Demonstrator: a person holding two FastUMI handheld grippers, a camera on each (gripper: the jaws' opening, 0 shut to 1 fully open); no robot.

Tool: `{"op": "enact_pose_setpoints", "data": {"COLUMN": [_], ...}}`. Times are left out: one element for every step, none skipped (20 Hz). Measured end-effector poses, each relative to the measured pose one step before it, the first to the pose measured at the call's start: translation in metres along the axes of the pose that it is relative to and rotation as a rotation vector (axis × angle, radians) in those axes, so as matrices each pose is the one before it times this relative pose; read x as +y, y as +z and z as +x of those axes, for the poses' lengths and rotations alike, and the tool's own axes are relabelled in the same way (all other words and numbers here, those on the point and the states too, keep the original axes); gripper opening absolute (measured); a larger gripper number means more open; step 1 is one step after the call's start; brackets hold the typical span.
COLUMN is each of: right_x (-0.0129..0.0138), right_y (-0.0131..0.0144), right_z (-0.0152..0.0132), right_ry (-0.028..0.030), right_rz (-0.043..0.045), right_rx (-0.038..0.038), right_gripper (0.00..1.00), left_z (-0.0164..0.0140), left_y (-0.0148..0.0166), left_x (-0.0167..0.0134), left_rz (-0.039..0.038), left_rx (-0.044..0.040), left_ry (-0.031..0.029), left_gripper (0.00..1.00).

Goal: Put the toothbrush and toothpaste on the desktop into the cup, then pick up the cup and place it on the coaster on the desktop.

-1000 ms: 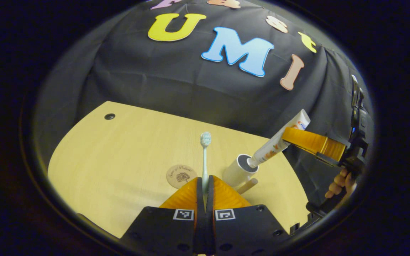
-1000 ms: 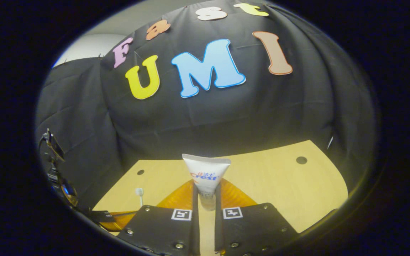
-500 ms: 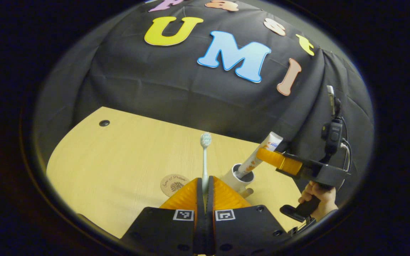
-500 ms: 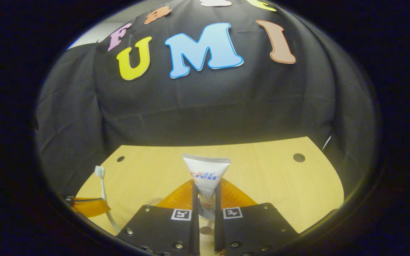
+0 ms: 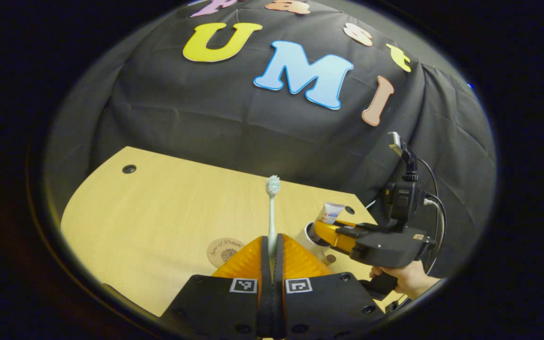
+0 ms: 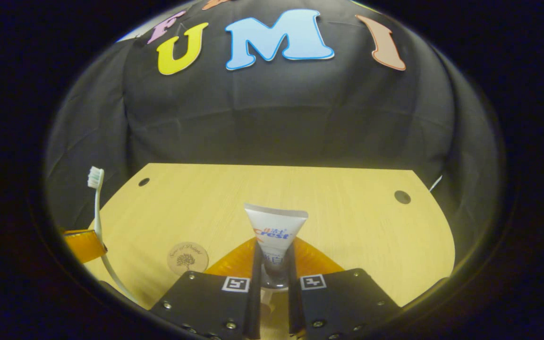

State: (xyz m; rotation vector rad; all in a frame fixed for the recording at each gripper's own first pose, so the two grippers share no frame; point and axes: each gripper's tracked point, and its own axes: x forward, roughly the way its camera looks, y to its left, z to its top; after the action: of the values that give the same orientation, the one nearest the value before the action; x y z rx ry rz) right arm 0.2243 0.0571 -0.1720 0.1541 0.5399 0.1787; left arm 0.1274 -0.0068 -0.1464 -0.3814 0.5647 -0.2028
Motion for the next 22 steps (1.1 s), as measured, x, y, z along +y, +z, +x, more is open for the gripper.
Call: {"op": "enact_pose_setpoints", "data": {"right_x": [0.00109,-0.00089,-0.00036,0.00072,-0.00048,0.00097,-0.00131,0.00223,-0.00142,0.00211,-0.00126,-0.00046,-0.00143,-0.00258,-0.00238,-0.00318,-0.00353,-0.00416,-0.00644,-0.0058,-0.00571,-0.00589], "right_y": [-0.00045,0.00017,-0.00019,0.00214,0.00098,0.00113,0.00193,0.00005,0.00214,0.00252,0.00357,0.00547,0.00534,0.00685,0.00788,0.00949,0.00808,0.00718,0.0053,0.00485,0.00279,0.0012], "right_z": [0.00001,0.00003,-0.00136,-0.001,-0.00084,-0.00115,-0.00479,-0.00225,-0.00154,-0.00483,-0.00452,-0.00296,-0.00553,-0.00567,-0.00806,-0.00705,-0.00896,-0.00789,-0.00628,-0.00655,-0.00599,-0.00636], "right_ry": [0.00348,-0.00487,-0.0019,0.00184,0.00037,0.00477,-0.00607,0.01141,-0.00579,0.01195,-0.00407,0.00651,-0.00155,-0.00596,-0.00464,-0.00839,-0.00768,-0.01008,-0.01824,-0.01563,-0.01142,-0.01248], "right_rz": [-0.00071,-0.00565,-0.00258,0.0013,0.00383,0.00686,0.00732,0.00649,0.00277,0.00458,0.00057,0.00087,-0.00015,0.00191,0.00396,0.007,0.00707,0.00342,-0.00142,-0.00368,-0.00248,0.00389], "right_rx": [-0.0019,-0.0022,-0.00206,-0.00272,-0.00435,-0.00295,-0.00028,-0.00161,-0.00436,-0.00735,-0.01219,-0.01386,-0.0145,-0.01855,-0.02566,-0.02931,-0.02618,-0.02405,-0.01958,-0.01495,-0.00935,-0.00426], "right_gripper": [0.25,0.27,0.2,0.3,0.32,0.37,0.39,0.48,0.56,0.65,0.7,0.79,0.82,0.84,0.84,0.84,0.84,0.84,0.84,0.84,0.84,0.84], "left_z": [0.00247,0.00266,0.00269,0.00214,0.00314,0.00228,0.00243,0.00291,0.00431,0.00383,0.00422,0.00383,0.00521,0.00421,0.00493,0.00296,0.00412,0.00432,0.00552,0.00519,0.00476,0.0049], "left_y": [0.00147,0.00135,0.00053,0.001,0.00224,0.00102,-0.00063,0.00031,0.00211,0.00264,0.00217,0.00168,0.00312,0.00341,0.00551,0.00626,0.0059,0.00734,0.00723,0.00607,0.00259,0.0023], "left_x": [-0.00042,-0.00059,-0.00015,-0.00065,-0.00096,-0.00105,-0.00007,0.00064,-0.00084,-0.00016,-0.0017,-0.0019,-0.00372,-0.00329,-0.0043,-0.00491,-0.00414,-0.00366,-0.00288,-0.00392,-0.00485,-0.00171], "left_rz": [-0.00079,-0.00106,-0.00123,0.00043,0.00005,-0.00027,0.0005,-0.00093,-0.00291,-0.00087,-0.00008,-0.0003,0.00238,0.00539,0.00295,-0.00005,-0.00183,-0.00353,-0.01204,-0.0189,-0.01689,-0.01455], "left_rx": [-0.00736,-0.00559,-0.00651,-0.00607,-0.00781,-0.00497,-0.00456,-0.00785,-0.00766,-0.01001,-0.00918,-0.01382,-0.01291,-0.01586,-0.02068,-0.02807,-0.03147,-0.03642,-0.04168,-0.03071,-0.02302,-0.02112], "left_ry": [-0.00784,-0.00598,-0.00506,-0.00623,-0.00668,-0.00881,-0.00549,-0.00497,-0.00991,-0.00516,-0.00952,-0.01037,-0.01277,-0.01144,-0.01555,-0.01914,-0.01617,-0.01342,-0.01506,-0.02083,-0.02066,-0.0096], "left_gripper": [0.07,0.08,0.07,0.07,0.07,0.07,0.07,0.07,0.07,0.08,0.07,0.07,0.07,0.08,0.07,0.08,0.08,0.07,0.07,0.07,0.07,0.07]}}
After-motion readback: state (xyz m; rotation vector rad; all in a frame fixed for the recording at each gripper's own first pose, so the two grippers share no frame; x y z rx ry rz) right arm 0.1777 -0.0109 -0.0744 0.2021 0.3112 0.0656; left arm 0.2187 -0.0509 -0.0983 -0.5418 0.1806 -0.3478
